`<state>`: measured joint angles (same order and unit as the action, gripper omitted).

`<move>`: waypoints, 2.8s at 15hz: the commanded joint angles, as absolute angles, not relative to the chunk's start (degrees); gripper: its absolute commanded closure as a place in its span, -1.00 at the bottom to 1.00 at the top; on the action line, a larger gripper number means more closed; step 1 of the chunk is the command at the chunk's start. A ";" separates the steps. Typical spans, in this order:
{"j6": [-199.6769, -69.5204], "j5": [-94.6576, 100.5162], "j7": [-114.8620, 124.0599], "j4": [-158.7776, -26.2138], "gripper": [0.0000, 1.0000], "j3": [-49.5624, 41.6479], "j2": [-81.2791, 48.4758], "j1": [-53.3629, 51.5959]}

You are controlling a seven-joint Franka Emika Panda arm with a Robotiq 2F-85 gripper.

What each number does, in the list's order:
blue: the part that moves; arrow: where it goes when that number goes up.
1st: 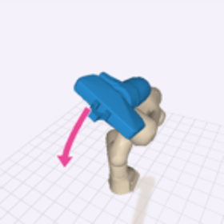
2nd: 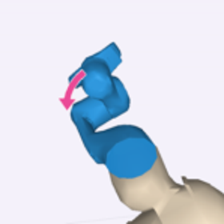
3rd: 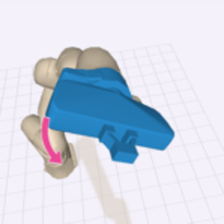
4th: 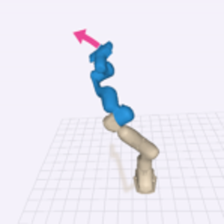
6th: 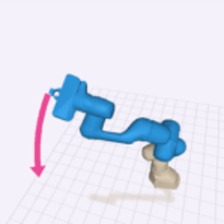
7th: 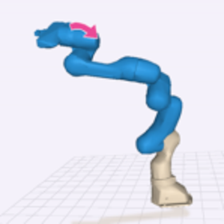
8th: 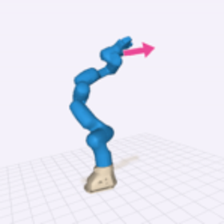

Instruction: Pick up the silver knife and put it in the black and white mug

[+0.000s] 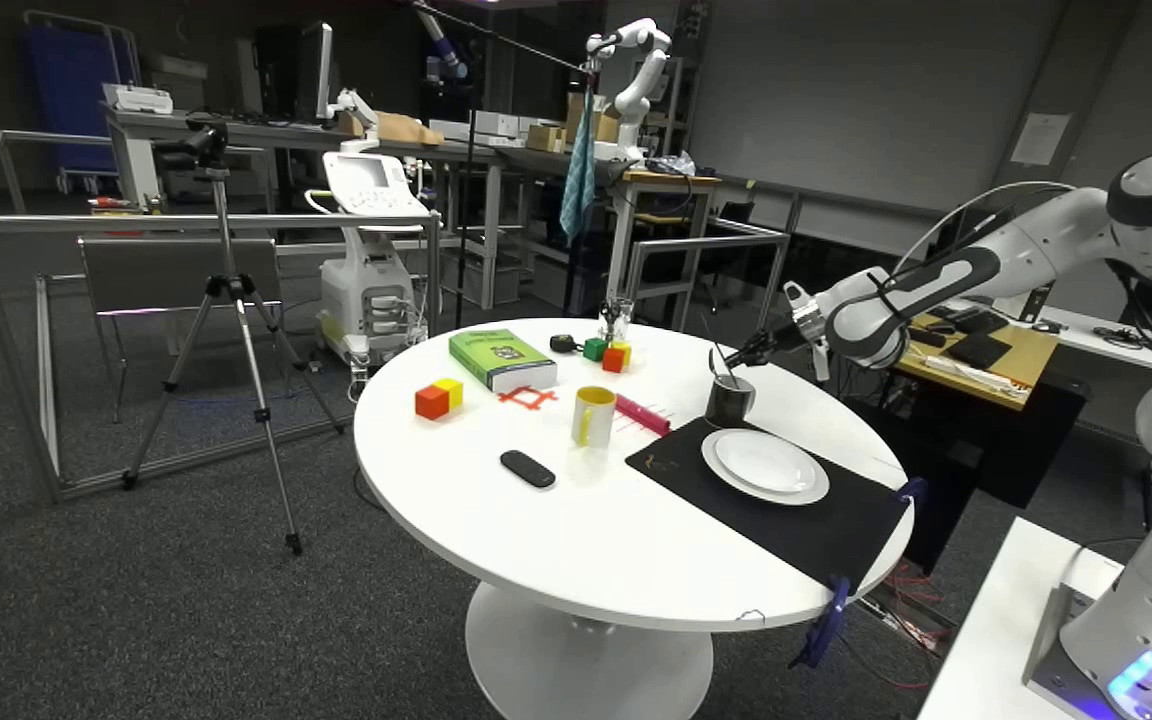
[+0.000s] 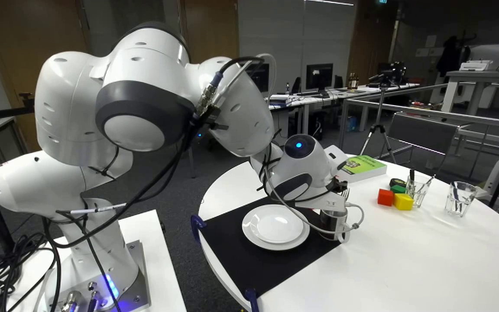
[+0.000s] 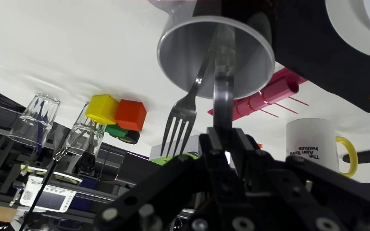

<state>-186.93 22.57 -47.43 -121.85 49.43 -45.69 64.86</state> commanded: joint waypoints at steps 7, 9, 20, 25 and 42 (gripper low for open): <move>-184.37 26.59 -47.26 -120.97 -0.11 51.75 -48.60 68.72; -184.10 26.71 -47.33 -121.08 -0.42 51.85 -48.47 69.14; -176.70 23.56 -46.80 -123.51 -1.00 59.36 -43.96 75.97; -169.56 19.76 -47.31 -124.59 -1.00 64.64 -39.45 80.20; -149.24 -2.10 -42.22 -130.77 -1.00 66.15 -1.94 78.36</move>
